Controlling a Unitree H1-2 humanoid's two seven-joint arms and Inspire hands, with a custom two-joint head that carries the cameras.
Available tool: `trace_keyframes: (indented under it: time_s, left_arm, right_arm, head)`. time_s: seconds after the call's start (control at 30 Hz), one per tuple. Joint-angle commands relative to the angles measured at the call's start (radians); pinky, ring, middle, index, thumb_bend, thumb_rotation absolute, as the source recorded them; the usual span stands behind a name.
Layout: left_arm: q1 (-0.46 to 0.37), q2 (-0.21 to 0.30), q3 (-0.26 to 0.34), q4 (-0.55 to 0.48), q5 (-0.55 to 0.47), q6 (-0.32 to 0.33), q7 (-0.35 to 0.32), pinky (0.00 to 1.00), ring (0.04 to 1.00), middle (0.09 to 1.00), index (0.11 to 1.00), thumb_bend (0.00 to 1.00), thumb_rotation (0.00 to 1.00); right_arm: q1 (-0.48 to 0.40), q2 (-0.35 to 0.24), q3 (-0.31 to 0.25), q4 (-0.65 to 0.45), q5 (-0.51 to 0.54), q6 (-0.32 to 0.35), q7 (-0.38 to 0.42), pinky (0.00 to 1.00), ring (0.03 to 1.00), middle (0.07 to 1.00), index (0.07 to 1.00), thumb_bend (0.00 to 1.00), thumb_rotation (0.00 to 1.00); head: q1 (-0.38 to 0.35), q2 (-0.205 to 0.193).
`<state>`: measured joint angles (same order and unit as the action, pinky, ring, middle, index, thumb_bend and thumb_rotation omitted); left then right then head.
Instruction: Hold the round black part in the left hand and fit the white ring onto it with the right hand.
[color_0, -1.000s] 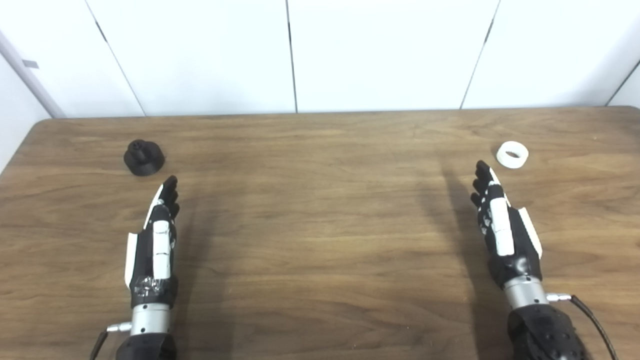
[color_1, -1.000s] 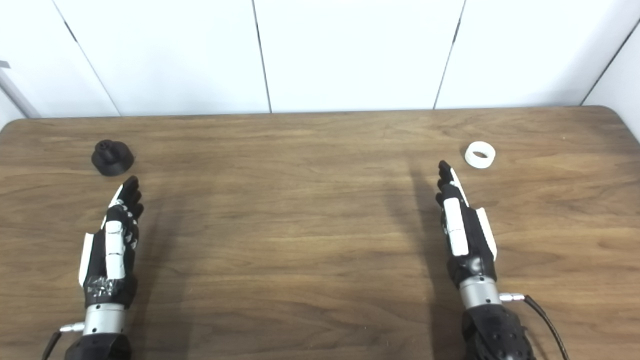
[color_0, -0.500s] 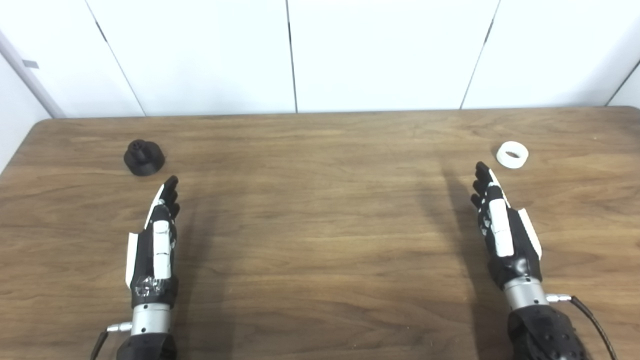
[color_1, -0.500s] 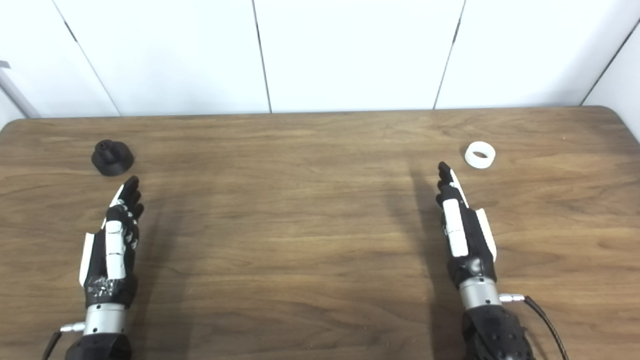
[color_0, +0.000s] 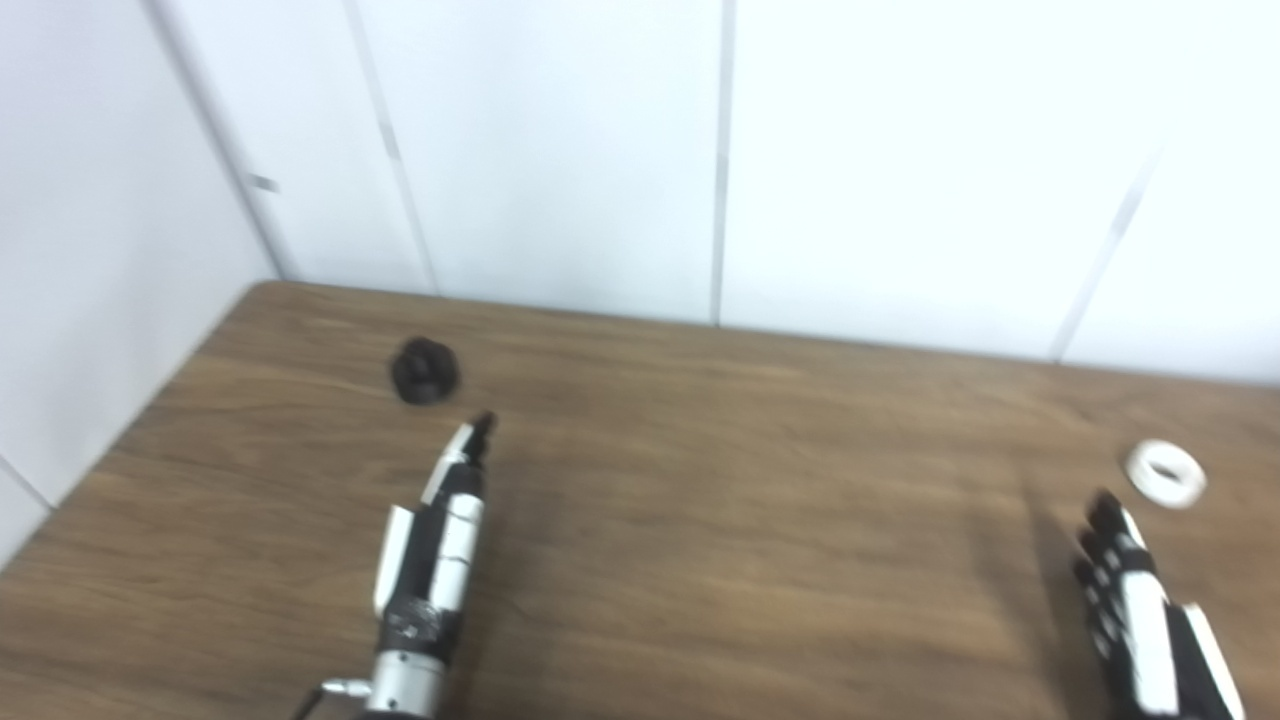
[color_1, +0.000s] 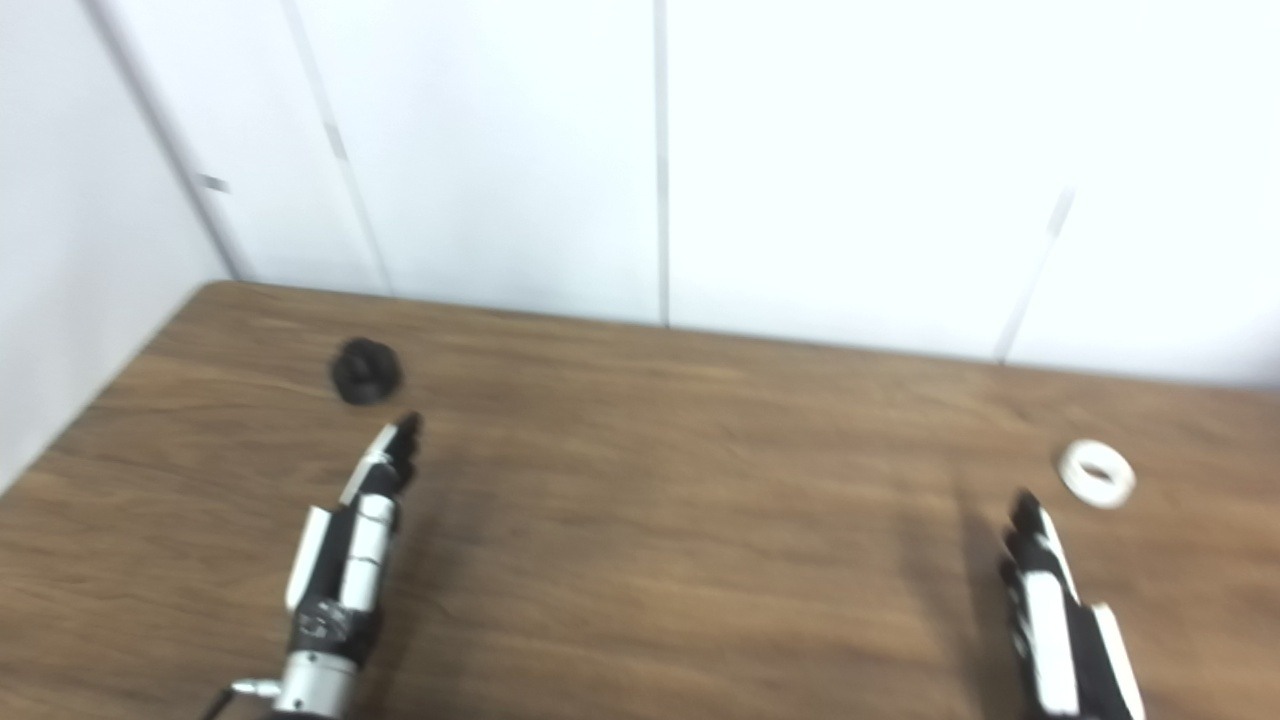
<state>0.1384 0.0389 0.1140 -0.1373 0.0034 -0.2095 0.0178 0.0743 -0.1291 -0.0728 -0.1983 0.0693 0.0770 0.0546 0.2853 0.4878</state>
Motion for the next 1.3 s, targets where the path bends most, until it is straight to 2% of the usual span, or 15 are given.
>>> trace_keyframes:
  time_s: [0.0, 0.17, 0.3, 0.43, 0.57, 0.67, 0.77, 0.87, 0.93, 1.0, 1.07, 1.17, 1.27]
  left_arm:
    - [0.012, -0.019, -0.019, 0.045, 0.015, -0.036, 0.010, 1.00, 1.000, 0.989, 0.955, 0.49, 0.90]
    - [0.008, -0.029, -0.025, 0.070, 0.035, -0.048, 0.021, 1.00, 1.000, 0.989, 0.949, 0.53, 0.88]
    - [0.008, -0.037, -0.028, 0.079, 0.040, -0.052, 0.024, 1.00, 1.000, 0.987, 0.947, 0.53, 0.86]
    - [0.005, -0.043, -0.030, 0.088, 0.043, -0.056, 0.026, 1.00, 1.000, 0.990, 0.952, 0.53, 0.86]
    - [0.007, -0.052, -0.032, 0.075, 0.075, -0.033, 0.042, 1.00, 1.000, 0.986, 0.959, 0.53, 0.83]
    - [0.017, -0.054, -0.035, 0.044, 0.156, -0.007, 0.071, 1.00, 0.992, 0.978, 0.959, 0.57, 0.70]
    - [0.025, -0.056, -0.029, -0.027, 0.198, 0.055, 0.085, 1.00, 0.986, 0.974, 0.961, 0.65, 0.52]
    - [0.024, -0.052, -0.016, -0.116, 0.255, 0.154, 0.093, 1.00, 0.993, 0.971, 0.950, 0.78, 0.39]
    - [0.013, -0.026, -0.007, -0.165, 0.313, 0.224, 0.089, 0.95, 0.968, 0.957, 0.944, 0.86, 0.37]
    - [-0.002, 0.010, 0.002, -0.205, 0.373, 0.289, 0.077, 0.89, 0.943, 0.949, 0.944, 0.90, 0.34]
    - [-0.019, 0.054, 0.009, -0.231, 0.434, 0.351, 0.062, 0.89, 0.940, 0.954, 0.949, 0.92, 0.35]
    - [-0.056, 0.123, 0.042, -0.251, 0.471, 0.435, 0.046, 0.96, 0.978, 0.961, 0.931, 0.94, 0.32]
    - [-0.090, 0.178, 0.070, -0.232, 0.499, 0.481, 0.052, 1.00, 0.997, 0.960, 0.913, 0.95, 0.30]
  right_arm:
    - [-0.012, -0.014, -0.006, -0.008, 0.010, -0.043, 0.013, 1.00, 1.000, 1.000, 0.996, 0.46, 1.00]
    - [-0.014, -0.017, -0.009, 0.006, 0.023, -0.054, 0.026, 1.00, 1.000, 1.000, 0.999, 0.48, 1.00]
    - [-0.016, -0.018, -0.009, 0.023, 0.025, -0.068, 0.032, 1.00, 1.000, 1.000, 1.000, 0.51, 1.00]
    - [-0.020, -0.023, -0.009, 0.042, 0.027, -0.084, 0.037, 1.00, 1.000, 1.000, 0.995, 0.51, 1.00]
    - [-0.024, -0.028, -0.011, 0.047, 0.033, -0.086, 0.038, 1.00, 1.000, 1.000, 0.991, 0.51, 1.00]
    - [-0.025, -0.033, -0.012, 0.044, 0.035, -0.086, 0.039, 1.00, 1.000, 1.000, 0.984, 0.51, 1.00]
    - [-0.024, -0.037, -0.011, 0.036, 0.034, -0.078, 0.039, 1.00, 1.000, 1.000, 0.983, 0.52, 1.00]
    - [-0.020, -0.038, -0.010, 0.028, 0.033, -0.072, 0.038, 1.00, 1.000, 1.000, 0.981, 0.55, 1.00]
    - [-0.018, -0.038, -0.009, 0.027, 0.031, -0.073, 0.038, 1.00, 1.000, 1.000, 0.980, 0.56, 1.00]
    - [-0.015, -0.040, -0.008, 0.028, 0.028, -0.076, 0.040, 1.00, 1.000, 1.000, 0.977, 0.56, 1.00]
    - [-0.015, -0.042, -0.007, 0.030, 0.026, -0.079, 0.041, 1.00, 1.000, 1.000, 0.976, 0.56, 1.00]
    - [-0.013, -0.042, -0.008, 0.030, 0.031, -0.081, 0.043, 1.00, 1.000, 1.000, 0.976, 0.56, 1.00]
    - [-0.011, -0.045, -0.010, 0.032, 0.039, -0.077, 0.048, 1.00, 1.000, 1.000, 0.981, 0.57, 1.00]
  head:
    - [0.023, -0.018]
    - [0.045, -0.036]
    - [0.051, -0.051]
    - [0.051, -0.053]
    - [0.056, -0.049]
    - [0.057, -0.043]
    - [0.059, -0.041]
    - [0.062, -0.036]
    - [0.063, -0.034]
    - [0.065, -0.030]
    - [0.065, -0.030]
    - [0.068, -0.026]
    - [0.071, -0.023]
